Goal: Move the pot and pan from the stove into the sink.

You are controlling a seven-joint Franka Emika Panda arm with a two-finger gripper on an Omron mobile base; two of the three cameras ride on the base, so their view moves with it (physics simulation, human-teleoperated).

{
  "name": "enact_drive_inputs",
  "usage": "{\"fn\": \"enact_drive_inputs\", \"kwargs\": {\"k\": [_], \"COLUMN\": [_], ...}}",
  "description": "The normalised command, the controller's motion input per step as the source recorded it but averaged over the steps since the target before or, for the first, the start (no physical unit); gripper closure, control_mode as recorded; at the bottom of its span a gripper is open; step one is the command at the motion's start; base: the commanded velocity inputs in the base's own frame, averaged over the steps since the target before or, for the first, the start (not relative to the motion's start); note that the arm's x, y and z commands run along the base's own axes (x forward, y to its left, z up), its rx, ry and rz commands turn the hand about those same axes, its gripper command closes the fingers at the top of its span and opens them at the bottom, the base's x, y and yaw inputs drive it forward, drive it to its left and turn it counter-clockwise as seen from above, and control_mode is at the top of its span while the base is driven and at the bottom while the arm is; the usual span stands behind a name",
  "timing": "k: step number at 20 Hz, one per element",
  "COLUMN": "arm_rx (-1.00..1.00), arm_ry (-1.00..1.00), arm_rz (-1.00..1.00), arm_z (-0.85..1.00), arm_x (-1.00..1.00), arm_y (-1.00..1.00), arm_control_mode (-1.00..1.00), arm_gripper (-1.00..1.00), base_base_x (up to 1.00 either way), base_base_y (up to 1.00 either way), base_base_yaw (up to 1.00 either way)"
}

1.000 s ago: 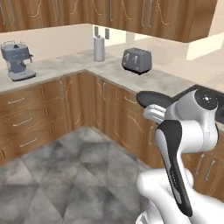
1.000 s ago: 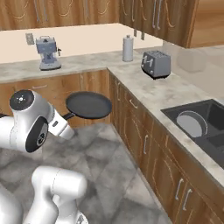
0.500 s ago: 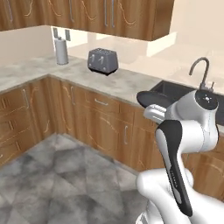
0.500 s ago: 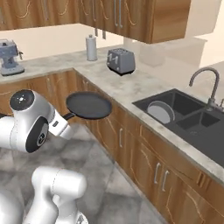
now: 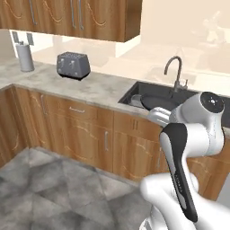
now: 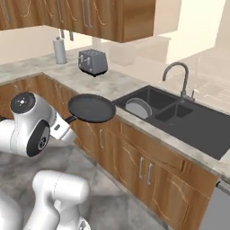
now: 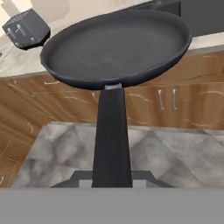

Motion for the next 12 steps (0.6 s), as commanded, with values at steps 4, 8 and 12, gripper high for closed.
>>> {"fn": "enact_drive_inputs", "kwargs": {"k": [4,8,12], "arm_rx": [0.00,0.00,0.00], "arm_ry": [0.00,0.00,0.00], "arm_rz": [0.00,0.00,0.00], "arm_z": [0.00,0.00,0.00], "arm_x": [0.00,0.00,0.00], "arm_y": [0.00,0.00,0.00], "arm_control_mode": [1.00,1.00,1.00], "arm_gripper": [1.00,1.00,1.00], "base_base_x": [-0.01,-0.01,-0.02], "base_base_y": [-0.10,-0.10,-0.12], "base_base_yaw": [-0.32,-0.31,-0.31]}}
